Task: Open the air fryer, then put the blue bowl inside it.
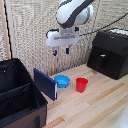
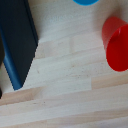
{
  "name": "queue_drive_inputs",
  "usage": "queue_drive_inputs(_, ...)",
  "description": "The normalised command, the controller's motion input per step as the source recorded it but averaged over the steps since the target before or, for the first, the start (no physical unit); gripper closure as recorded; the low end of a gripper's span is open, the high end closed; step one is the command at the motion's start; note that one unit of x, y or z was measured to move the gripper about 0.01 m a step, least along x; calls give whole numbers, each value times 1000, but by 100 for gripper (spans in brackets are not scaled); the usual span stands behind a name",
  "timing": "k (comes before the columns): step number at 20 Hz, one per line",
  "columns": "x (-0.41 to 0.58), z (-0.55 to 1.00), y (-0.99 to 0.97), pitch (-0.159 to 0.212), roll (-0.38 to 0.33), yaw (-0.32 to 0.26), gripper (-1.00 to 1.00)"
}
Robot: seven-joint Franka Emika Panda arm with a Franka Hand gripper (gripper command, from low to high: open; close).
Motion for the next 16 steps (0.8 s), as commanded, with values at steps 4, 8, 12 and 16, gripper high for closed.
queue_drive_inputs(4, 16, 0, 9, 0, -13, -308, -100)
queue_drive_inputs(8, 78, 0, -2, -1, -42, -375, -100)
queue_drive_inputs(12, 87, 0, -15, -7, -38, -375, -100)
queue_drive_inputs(16, 51, 0, -69, 0, -126, -346, -100)
